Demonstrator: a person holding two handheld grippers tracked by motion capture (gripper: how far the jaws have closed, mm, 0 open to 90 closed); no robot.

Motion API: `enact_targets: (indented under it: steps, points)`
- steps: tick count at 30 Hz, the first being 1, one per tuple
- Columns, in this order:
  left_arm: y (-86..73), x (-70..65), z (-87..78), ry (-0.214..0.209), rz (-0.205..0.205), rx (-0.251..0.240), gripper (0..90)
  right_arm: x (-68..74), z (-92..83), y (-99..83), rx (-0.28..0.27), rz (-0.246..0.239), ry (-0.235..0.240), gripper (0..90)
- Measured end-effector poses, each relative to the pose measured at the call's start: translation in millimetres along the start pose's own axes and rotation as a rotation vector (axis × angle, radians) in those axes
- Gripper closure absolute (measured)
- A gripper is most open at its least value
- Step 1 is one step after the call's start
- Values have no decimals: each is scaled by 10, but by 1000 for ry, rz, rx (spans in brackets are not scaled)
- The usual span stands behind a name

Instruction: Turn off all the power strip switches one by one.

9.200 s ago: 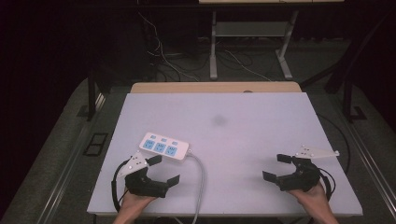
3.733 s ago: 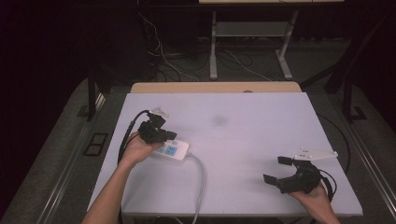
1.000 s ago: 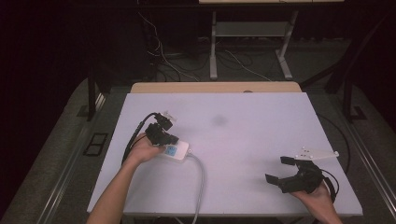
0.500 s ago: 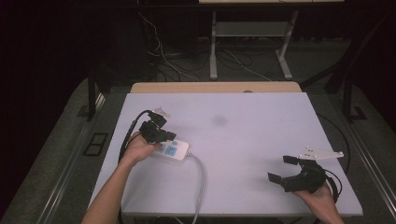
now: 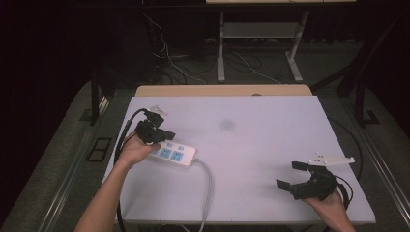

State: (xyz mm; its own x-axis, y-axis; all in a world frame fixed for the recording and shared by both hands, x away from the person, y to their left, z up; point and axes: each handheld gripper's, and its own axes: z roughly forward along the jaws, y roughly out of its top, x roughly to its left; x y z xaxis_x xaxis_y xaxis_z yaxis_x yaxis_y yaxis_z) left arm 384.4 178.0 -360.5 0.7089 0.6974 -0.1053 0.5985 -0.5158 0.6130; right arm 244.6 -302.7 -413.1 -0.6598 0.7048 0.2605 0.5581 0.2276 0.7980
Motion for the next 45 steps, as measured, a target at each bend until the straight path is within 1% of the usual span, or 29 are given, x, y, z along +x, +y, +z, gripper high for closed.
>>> enact_targets:
  steps: [2, 6, 12, 23, 27, 30, 36, 45]
  points:
    - [-9, 14, -30, 3, -9, -8, 892, 1, 4, 0, 0, -1, 2, 7]
    - [-23, 41, -75, 13, -12, -11, 892, 3, 11, 1, 1, -1, 3, 7]
    - [-41, 77, -82, 18, -19, -12, 892, 6, 20, -1, 6, -1, 4, 7]
    - [-90, 117, 40, 19, -27, 12, 892, 4, 23, -5, 14, -3, 2, 7]
    - [-115, 144, 63, 19, -38, 5, 891, 2, 26, -6, 15, -3, 2, 7]
    - [-148, 167, 88, 9, -54, -4, 891, 4, 31, -7, 17, -5, 4, 7]
    - [-196, 184, 158, 4, -60, 7, 891, 9, 40, -9, 21, -6, 5, 7]
    - [-226, 195, 248, 11, -63, 21, 891, 12, 49, -12, 27, -11, 6, 7]
